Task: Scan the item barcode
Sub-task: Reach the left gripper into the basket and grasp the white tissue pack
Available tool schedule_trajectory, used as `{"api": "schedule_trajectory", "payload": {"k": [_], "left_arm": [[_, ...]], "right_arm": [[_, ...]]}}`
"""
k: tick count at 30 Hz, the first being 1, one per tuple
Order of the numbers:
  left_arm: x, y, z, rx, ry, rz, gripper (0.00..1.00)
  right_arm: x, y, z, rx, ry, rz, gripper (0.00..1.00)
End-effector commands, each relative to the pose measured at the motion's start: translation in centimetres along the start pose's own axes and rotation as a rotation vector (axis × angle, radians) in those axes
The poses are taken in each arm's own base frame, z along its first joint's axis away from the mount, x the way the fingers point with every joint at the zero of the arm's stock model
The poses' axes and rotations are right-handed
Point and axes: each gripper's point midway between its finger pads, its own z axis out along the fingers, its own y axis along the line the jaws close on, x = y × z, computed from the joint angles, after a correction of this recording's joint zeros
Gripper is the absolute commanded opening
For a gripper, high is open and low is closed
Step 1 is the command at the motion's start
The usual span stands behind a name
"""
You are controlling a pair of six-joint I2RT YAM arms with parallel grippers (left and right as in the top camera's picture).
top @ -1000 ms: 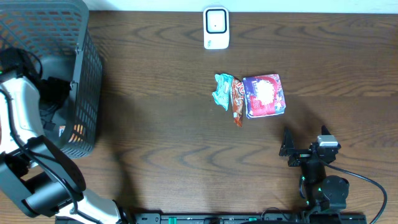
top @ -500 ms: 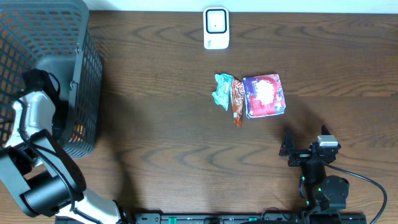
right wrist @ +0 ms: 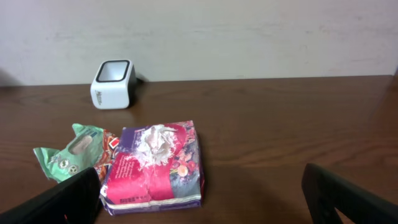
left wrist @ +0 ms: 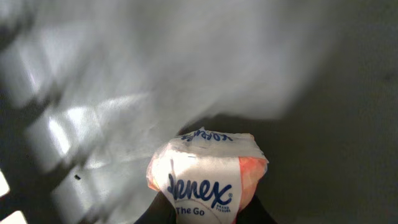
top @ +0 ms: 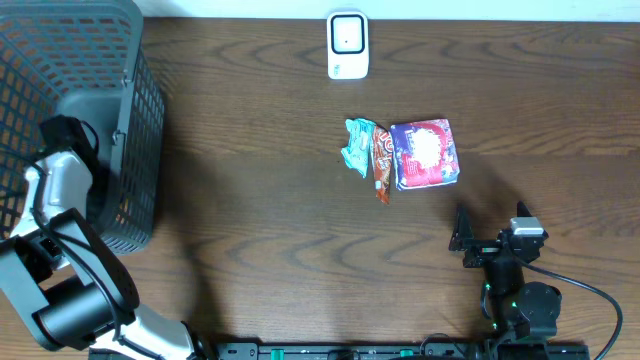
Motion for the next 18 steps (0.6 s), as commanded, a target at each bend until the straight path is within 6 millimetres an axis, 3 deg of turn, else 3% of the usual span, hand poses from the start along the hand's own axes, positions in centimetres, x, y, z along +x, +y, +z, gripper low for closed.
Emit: {"api": "schedule_trajectory", "payload": {"k": [1,3,6,10,12,14,18], "left_arm": [[-4.8,-2.8,-6.9,0.154,-0.17,0.001,0.08],[-6.8,-3.8,-11.2,0.246,-0.259,-0.024,0.07],[-9.7,-4.7,-19.4,0.418,-0.427,-0.071,0.07],[-10.8,-3.8,-29.3,0.627,-0.613,-0.12,0.07],[-9.6,-3.8,-33.6,0.758,-0.668,-0.104,0.07],[-7.1,-5.2,-38.0,0.934,-0.68,-0.035,0.08],[-0.7,-8.4,-43.4,1.152,-0.681,0.192,0.08]], "right_arm": [[0.0,-0.2,0.0,0.008,-0.001,0.011,0.99],[0.0,-0.2,0.0,0.008,-0.001,0.011,0.99],[0.0,-0.2,0.0,0.008,-0.001,0.011,0.99],[0.0,-0.2,0.0,0.008,-0.001,0.011,0.99],[0.0,-0.2,0.0,0.008,-0.001,0.011,0.99],[0.0,-0.2,0.0,0.008,-0.001,0.011,0.99],[0.0,-0.2,0.0,0.008,-0.001,0.011,0.99]]}}
